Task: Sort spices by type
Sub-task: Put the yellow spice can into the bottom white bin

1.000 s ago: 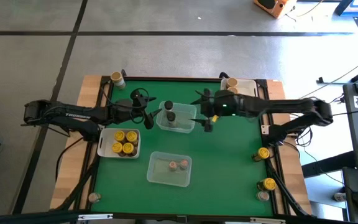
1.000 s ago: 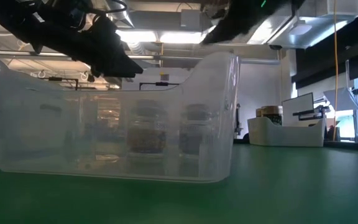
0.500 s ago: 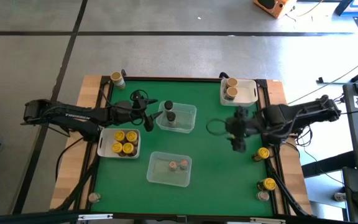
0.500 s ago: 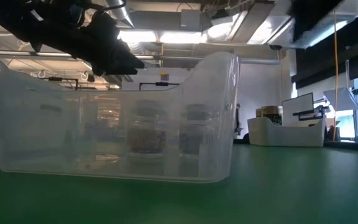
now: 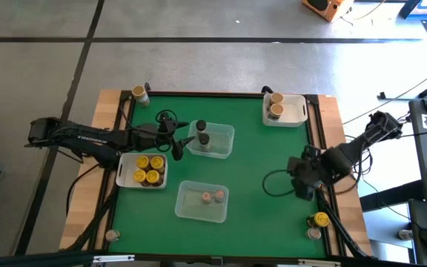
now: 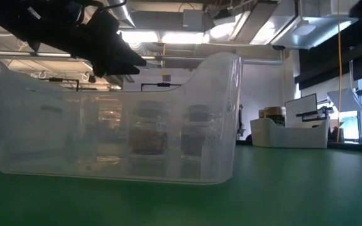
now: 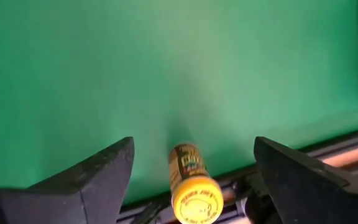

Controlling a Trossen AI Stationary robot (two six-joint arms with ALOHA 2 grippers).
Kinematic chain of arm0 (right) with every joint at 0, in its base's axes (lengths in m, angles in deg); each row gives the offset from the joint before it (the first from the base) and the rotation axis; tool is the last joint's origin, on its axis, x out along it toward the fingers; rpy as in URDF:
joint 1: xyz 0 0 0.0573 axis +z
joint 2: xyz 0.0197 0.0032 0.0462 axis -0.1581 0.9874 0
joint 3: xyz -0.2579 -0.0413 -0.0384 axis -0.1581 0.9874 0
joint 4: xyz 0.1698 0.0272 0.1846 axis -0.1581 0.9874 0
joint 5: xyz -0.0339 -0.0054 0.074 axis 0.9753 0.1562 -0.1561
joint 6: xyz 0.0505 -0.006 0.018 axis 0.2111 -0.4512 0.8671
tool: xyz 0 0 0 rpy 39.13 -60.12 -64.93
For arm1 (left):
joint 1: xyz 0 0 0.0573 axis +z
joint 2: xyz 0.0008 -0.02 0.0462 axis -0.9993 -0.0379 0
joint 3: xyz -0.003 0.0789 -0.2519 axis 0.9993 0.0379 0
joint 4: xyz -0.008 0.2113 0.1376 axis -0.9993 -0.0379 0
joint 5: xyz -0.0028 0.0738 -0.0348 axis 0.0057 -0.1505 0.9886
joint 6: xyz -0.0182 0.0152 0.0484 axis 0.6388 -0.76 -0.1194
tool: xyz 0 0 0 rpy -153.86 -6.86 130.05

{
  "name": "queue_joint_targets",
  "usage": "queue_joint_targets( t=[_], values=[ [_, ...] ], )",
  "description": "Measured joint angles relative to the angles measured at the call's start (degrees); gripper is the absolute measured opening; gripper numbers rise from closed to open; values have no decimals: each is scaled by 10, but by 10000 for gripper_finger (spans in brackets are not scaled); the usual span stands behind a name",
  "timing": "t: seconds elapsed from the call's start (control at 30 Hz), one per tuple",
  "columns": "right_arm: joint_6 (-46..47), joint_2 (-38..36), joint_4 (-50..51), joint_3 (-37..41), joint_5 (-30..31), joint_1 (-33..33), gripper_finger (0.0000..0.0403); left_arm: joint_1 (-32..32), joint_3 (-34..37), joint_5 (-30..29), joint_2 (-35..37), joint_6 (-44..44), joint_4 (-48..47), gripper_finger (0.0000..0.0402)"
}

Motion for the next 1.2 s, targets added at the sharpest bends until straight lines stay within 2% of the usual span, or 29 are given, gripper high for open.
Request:
queue_joint_targets(
  t=[0.23,0.53,0.73,1.03,1.2],
  values=[
    [68,0,1,69,-39,78,330,-1,0,-1,0,-1,5,301],
    [98,0,10,114,-61,128,330,10,0,-8,0,-3,23,301],
    [98,0,4,156,-65,131,330,9,0,-7,0,-1,26,301],
    [94,0,-63,226,-89,131,330,9,0,-7,0,0,25,301],
    [82,5,-62,232,-89,131,329,9,0,-7,0,0,25,301]
  ],
)
